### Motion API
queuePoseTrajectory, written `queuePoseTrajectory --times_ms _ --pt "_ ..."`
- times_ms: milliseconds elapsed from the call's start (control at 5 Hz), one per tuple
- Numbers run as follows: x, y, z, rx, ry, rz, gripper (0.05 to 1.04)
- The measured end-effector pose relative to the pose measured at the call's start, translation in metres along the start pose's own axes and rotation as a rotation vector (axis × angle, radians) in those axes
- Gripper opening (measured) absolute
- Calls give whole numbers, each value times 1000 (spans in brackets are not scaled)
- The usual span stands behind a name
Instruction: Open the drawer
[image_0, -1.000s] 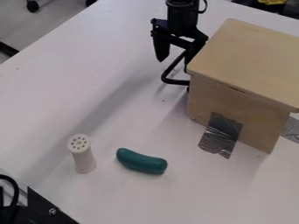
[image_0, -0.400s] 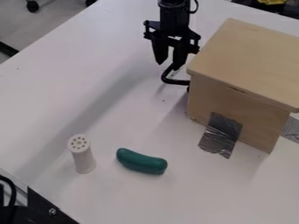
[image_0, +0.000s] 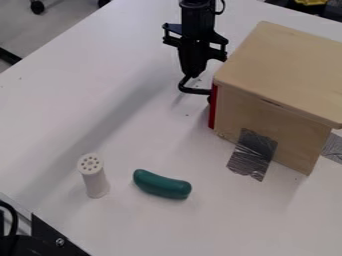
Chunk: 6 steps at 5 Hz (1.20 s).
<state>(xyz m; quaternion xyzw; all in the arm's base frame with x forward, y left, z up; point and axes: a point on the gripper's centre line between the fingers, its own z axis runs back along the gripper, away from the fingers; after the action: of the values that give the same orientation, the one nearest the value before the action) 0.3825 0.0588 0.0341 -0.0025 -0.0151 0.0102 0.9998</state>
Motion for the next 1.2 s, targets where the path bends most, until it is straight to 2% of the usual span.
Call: queuePoseTrajectory --times_ms 600,1000,1200 --pt "-4 10 -2 13 8 28 92" --pt "0 28 7 22 -5 63 92" --pt "1 49 14 33 -18 103 92"
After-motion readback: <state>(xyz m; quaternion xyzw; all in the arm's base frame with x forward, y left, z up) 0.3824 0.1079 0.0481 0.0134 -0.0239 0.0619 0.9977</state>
